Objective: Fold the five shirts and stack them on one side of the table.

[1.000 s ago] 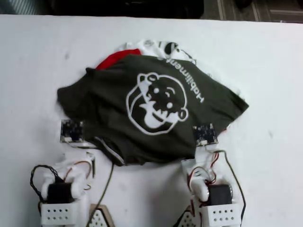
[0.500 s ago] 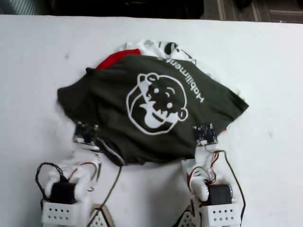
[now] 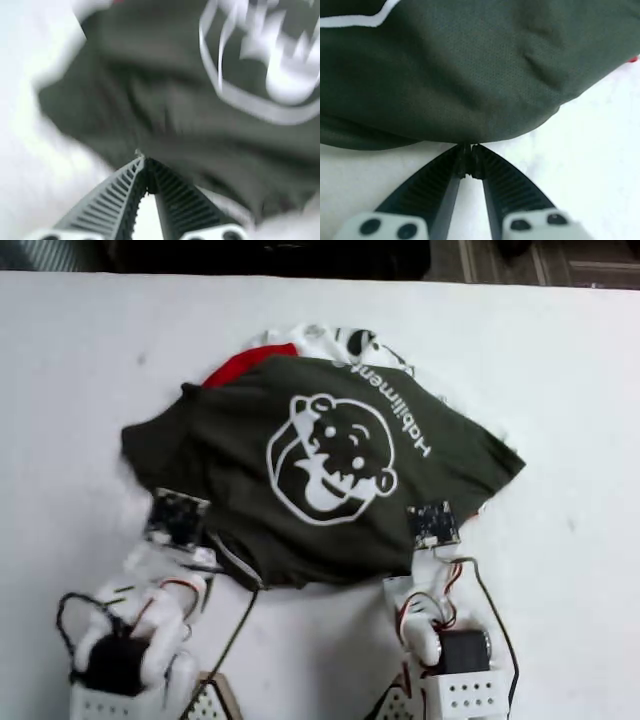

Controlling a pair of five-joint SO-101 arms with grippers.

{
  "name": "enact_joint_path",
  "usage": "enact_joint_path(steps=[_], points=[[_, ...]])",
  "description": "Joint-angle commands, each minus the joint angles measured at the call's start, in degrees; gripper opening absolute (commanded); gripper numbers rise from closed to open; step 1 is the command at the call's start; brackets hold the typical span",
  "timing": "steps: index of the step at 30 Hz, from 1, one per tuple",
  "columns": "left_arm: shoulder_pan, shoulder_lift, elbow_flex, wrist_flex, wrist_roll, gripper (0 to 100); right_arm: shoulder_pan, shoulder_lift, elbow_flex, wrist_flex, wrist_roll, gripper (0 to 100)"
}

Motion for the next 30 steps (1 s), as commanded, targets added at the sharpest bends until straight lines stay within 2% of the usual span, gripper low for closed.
enact_joint_path(steps=[1, 4, 7, 9, 12, 16, 21, 25, 27, 30], points=[[0.3, -0.4, -9.1, -6.9, -0.4, 2, -0.2, -0.3, 0.4, 0.0, 0.3, 1.9], [0.5, -0.4, -10.5, -14.2, -1.3, 2, -0.2, -0.3, 0.4, 0.0, 0.3, 1.9], [0.3, -0.4, -11.9, -20.5, -9.6, 2, -0.2, -0.3, 0.4, 0.0, 0.3, 1.9], [0.5, 0.6, -13.8, -20.7, -13.3, 2, -0.2, -0.3, 0.4, 0.0, 0.3, 1.9], [0.2, 8.0, -19.6, -15.5, -13.0, 2, -0.2, -0.3, 0.4, 0.0, 0.3, 1.9], [0.1, 24.0, -34.4, -6.9, -12.8, 2, -0.2, -0.3, 0.4, 0.0, 0.3, 1.9], [1.5, 42.5, -53.6, 8.5, -13.5, 3, -0.2, -0.3, 0.4, 0.0, 0.3, 1.9], [4.4, 53.8, -60.3, 22.8, -17.0, 14, -0.2, -0.3, 0.4, 0.0, 0.3, 1.9], [4.6, 58.2, -60.1, 24.7, -17.1, 20, -0.2, -0.3, 0.4, 0.0, 0.3, 1.9], [5.1, 63.9, -58.5, 23.0, -17.3, 20, -0.2, -0.3, 0.4, 0.0, 0.3, 1.9]])
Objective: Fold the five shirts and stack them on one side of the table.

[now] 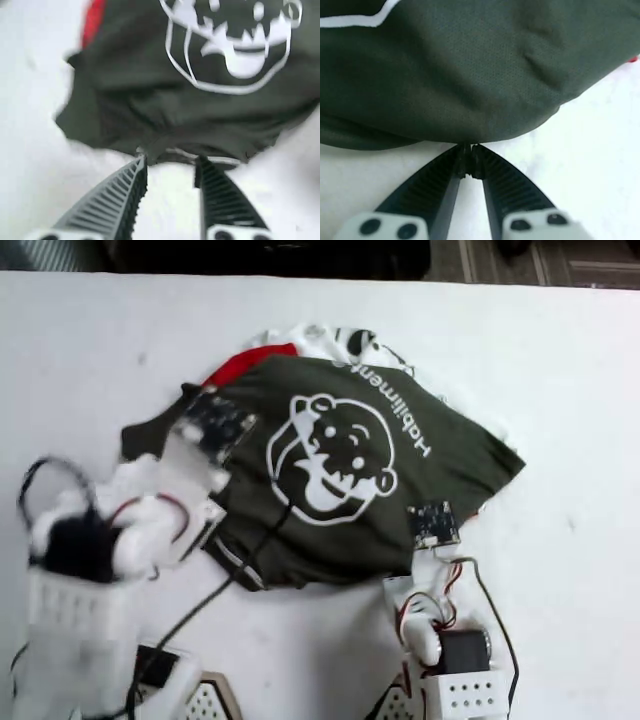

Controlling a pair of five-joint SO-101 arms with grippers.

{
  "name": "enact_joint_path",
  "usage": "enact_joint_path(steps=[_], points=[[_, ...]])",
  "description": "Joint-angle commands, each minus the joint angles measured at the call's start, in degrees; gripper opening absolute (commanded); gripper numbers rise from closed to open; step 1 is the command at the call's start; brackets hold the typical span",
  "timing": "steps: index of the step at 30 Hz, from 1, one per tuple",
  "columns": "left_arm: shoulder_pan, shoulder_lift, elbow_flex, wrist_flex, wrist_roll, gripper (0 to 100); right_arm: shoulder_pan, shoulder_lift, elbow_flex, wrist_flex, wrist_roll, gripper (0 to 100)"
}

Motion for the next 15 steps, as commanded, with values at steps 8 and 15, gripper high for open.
enact_joint_path(steps=[8, 15], points=[[10.1, 17.1, 1.9, -1.6, -8.6, 32, -0.1, -0.3, 0.4, 0.0, 0.3, 1.9], [10.3, 31.3, 1.8, -8.7, -8.6, 35, -0.1, -0.3, 0.4, 0.0, 0.3, 1.9]])
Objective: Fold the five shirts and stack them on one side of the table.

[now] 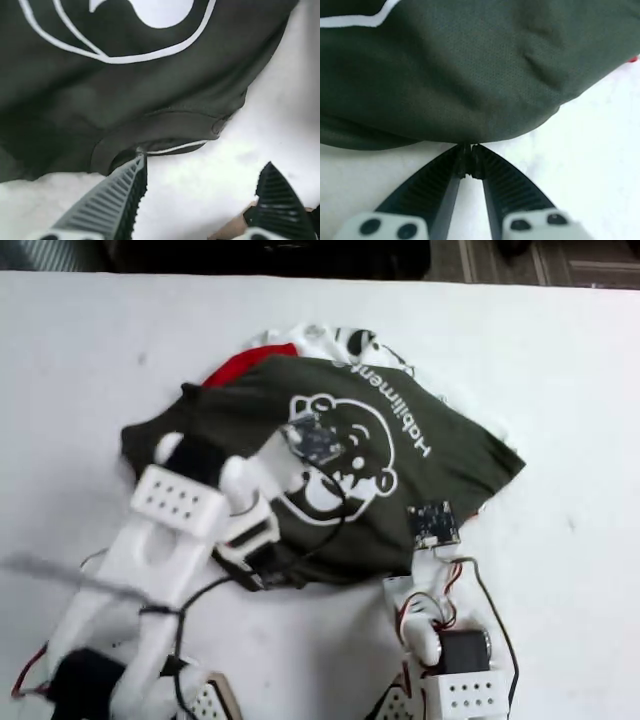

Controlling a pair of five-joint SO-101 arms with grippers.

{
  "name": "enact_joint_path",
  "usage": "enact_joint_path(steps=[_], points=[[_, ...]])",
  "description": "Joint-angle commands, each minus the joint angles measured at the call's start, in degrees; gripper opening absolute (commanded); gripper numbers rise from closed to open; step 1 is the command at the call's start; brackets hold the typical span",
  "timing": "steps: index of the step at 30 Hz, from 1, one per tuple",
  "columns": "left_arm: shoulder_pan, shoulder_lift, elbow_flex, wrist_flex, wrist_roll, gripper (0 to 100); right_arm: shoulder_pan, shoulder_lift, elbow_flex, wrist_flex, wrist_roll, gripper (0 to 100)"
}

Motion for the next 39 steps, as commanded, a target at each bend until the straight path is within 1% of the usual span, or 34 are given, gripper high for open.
enact_joint_path(steps=[1, 9, 12, 13, 14, 16, 19, 20, 21, 22, 25, 28, 30, 33, 35, 39], points=[[0.5, 7.3, -0.5, -5.3, -0.4, 35, -0.1, -0.3, 0.4, 0.0, 0.3, 1.9], [0.1, 25.3, -0.7, -20.0, 0.2, 35, -0.1, -0.3, 0.4, 0.0, 0.3, 1.9], [0.1, 29.6, -0.6, -23.5, 0.2, 35, -0.1, -0.3, 0.4, 0.0, 0.3, 1.9], [0.1, 30.7, -0.7, -23.7, 0.2, 33, -0.1, -0.3, 0.4, 0.0, 0.3, 1.9], [0.4, 31.4, -1.1, -23.7, -0.1, 30, -0.1, -0.3, 0.4, 0.0, 0.3, 1.9], [0.7, 32.5, -2.8, -21.8, -0.4, 21, -0.1, -0.3, 0.4, 0.0, 0.3, 1.9], [0.7, 33.3, -3.9, -20.3, -3.0, 1, -0.1, -0.3, 0.4, 0.0, 0.3, 1.9], [0.7, 33.2, -3.7, -19.3, -4.6, 2, -0.1, -0.3, 0.4, 0.0, 0.3, 1.9], [0.4, 32.7, -4.0, -17.4, -5.6, 4, -0.1, -0.3, 0.4, 0.0, 0.3, 1.9], [0.2, 32.0, -4.4, -15.8, -5.8, 2, -0.1, -0.3, 0.4, 0.0, 0.3, 1.9], [0.1, 26.3, -7.1, -9.7, -4.9, 2, -0.1, -0.3, 0.4, 0.0, 0.3, 1.9], [0.1, 16.4, -11.5, -4.7, -4.7, 2, -0.1, -0.3, 0.4, 0.0, 0.3, 1.9], [-0.5, 9.1, -14.9, -3.7, -5.2, 2, -0.1, -0.3, 0.4, 0.0, 0.3, 1.9], [-3.6, 0.7, -20.9, -4.1, -5.2, 2, -0.1, -0.3, 0.4, 0.0, 0.3, 1.9], [-6.0, -2.3, -25.3, -4.2, -5.2, 2, -0.1, -0.3, 0.4, 0.0, 0.3, 1.9], [-14.8, -3.5, -35.8, -3.9, -5.1, 2, -0.1, -0.3, 0.4, 0.0, 0.3, 1.9]])
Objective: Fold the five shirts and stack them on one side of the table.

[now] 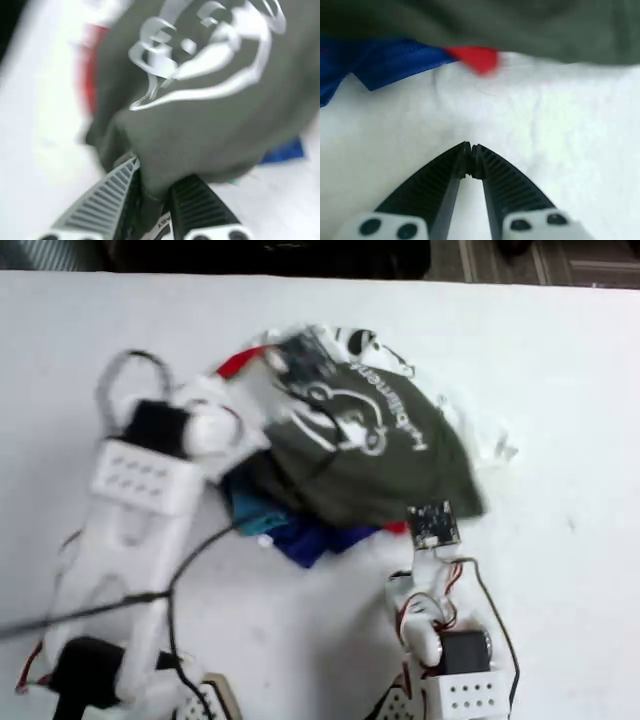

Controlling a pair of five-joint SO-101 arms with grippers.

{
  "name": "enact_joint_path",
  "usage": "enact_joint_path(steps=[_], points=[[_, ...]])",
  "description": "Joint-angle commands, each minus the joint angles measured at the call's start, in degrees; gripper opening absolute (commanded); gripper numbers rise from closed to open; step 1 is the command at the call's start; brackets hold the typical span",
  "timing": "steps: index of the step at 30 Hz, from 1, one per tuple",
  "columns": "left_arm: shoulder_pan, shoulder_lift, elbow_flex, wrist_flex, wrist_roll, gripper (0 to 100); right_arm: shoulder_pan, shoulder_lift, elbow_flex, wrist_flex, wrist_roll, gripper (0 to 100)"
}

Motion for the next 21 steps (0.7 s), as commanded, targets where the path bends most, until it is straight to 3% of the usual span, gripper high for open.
enact_joint_path(steps=[1, 7, 14, 21], points=[[-8.9, -3.6, -11.2, 0.0, -0.4, 2, -0.1, -0.3, 0.4, 0.0, 0.3, 1.9], [-25.9, -3.6, -20.8, -2.3, -0.5, 2, -0.1, -0.3, 0.4, 0.0, 0.3, 1.9], [-46.7, -3.2, -21.5, -9.4, -0.6, 2, -0.1, -0.3, 0.4, 0.0, 0.3, 1.9], [-60.9, 5.1, -21.6, -13.3, -0.6, 2, -0.1, -0.3, 0.4, 0.0, 0.3, 1.9]])
